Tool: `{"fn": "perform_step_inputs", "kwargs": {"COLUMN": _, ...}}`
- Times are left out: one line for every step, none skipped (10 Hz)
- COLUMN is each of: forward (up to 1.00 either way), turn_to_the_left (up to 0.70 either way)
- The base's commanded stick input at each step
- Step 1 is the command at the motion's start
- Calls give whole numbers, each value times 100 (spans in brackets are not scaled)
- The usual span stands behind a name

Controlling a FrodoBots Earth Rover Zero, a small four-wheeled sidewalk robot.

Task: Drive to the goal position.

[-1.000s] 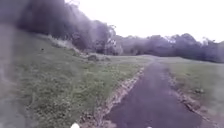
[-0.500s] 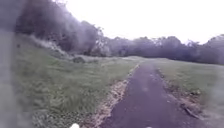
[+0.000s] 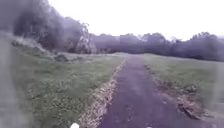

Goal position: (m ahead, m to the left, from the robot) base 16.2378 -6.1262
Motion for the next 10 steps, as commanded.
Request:
{"fn": "perform_step_inputs", "kwargs": {"forward": 70, "turn_to_the_left": 0}}
{"fn": "perform_step_inputs", "kwargs": {"forward": 70, "turn_to_the_left": 0}}
{"fn": "perform_step_inputs", "kwargs": {"forward": 70, "turn_to_the_left": 0}}
{"fn": "perform_step_inputs", "kwargs": {"forward": 70, "turn_to_the_left": 0}}
{"fn": "perform_step_inputs", "kwargs": {"forward": 70, "turn_to_the_left": 0}}
{"fn": "perform_step_inputs", "kwargs": {"forward": 70, "turn_to_the_left": -7}}
{"fn": "perform_step_inputs", "kwargs": {"forward": 70, "turn_to_the_left": -23}}
{"fn": "perform_step_inputs", "kwargs": {"forward": 70, "turn_to_the_left": -31}}
{"fn": "perform_step_inputs", "kwargs": {"forward": 70, "turn_to_the_left": -15}}
{"fn": "perform_step_inputs", "kwargs": {"forward": 70, "turn_to_the_left": 0}}
